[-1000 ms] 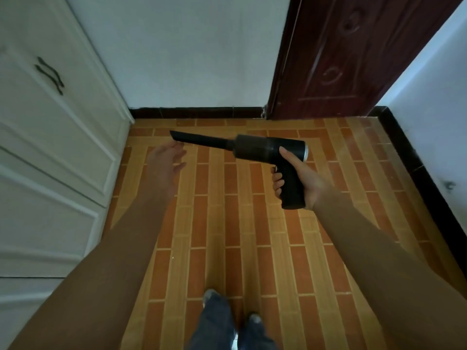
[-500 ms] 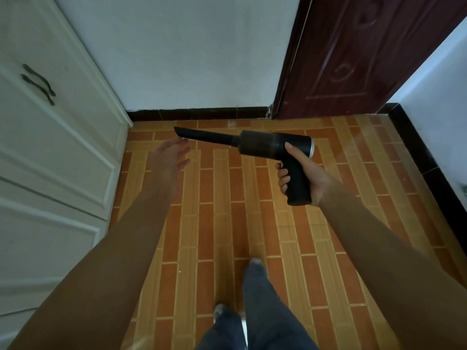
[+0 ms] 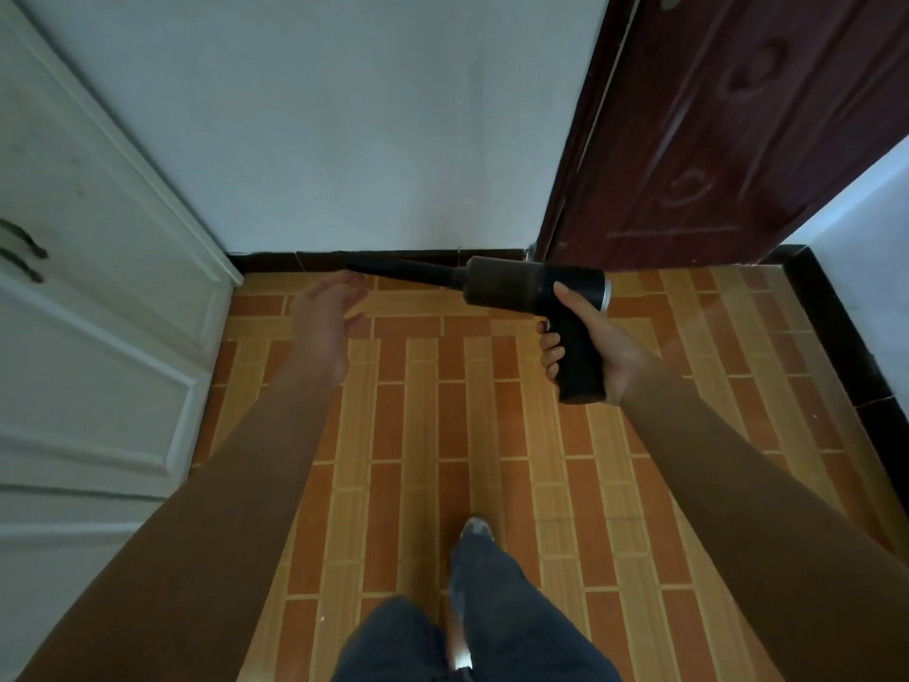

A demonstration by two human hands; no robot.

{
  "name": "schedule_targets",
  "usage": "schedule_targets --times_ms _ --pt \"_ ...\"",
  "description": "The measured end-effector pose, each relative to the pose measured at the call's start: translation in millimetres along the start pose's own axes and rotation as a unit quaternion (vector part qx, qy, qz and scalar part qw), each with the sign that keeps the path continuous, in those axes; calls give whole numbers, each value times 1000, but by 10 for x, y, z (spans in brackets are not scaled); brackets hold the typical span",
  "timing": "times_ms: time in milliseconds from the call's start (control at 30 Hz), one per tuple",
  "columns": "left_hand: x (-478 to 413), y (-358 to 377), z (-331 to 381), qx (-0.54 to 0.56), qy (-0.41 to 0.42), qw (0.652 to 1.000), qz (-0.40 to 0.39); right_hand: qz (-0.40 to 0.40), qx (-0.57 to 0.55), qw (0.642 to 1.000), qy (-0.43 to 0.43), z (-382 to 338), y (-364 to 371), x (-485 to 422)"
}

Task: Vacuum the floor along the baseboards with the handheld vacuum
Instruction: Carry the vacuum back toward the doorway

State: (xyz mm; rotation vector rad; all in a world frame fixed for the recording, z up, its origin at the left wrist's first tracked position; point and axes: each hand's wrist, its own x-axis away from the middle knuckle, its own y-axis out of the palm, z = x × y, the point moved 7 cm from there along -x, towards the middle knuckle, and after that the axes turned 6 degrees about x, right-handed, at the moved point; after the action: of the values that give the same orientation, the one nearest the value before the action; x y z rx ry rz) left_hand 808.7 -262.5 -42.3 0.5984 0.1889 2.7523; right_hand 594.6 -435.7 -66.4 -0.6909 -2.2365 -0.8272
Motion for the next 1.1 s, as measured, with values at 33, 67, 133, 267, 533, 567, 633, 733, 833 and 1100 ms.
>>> schedule_targets --times_ms 33,67,133,267,533,567,633,733,833,1100 --pt "-99 82 30 -2 0 1000 2 -2 3 1000 2 -119 -28 -73" --pt "-202 157 52 -4 -2 1000 5 -4 6 1000 4 -234 -53 -148" --pt "-410 299 93 -9 -6 1000 7 -6 11 1000 5 -446 -96 -296" --pt "-860 562 198 -17 -6 1000 8 2 15 1000 2 -842 -149 -622" --pt "-2106 1048 420 -13 -18 1000 -13 27 -10 999 -16 -1586 -100 -1500" --pt "-2281 1111 457 -15 -22 1000 -12 31 -13 999 -20 -1681 -78 -1628" --pt "-2637 1233 546 -23 -31 999 -8 39 -24 999 -25 -1871 -16 -1882" --pt "-3146 1376 700 -43 -40 998 -14 46 -46 998 -26 -2137 109 -2227" --pt "-3602 1496 884 -57 -45 997 -26 52 -61 996 -25 -2397 232 -2507" --pt "-4314 1698 1073 -65 -54 996 -39 56 -63 996 -31 -2862 326 -2966"
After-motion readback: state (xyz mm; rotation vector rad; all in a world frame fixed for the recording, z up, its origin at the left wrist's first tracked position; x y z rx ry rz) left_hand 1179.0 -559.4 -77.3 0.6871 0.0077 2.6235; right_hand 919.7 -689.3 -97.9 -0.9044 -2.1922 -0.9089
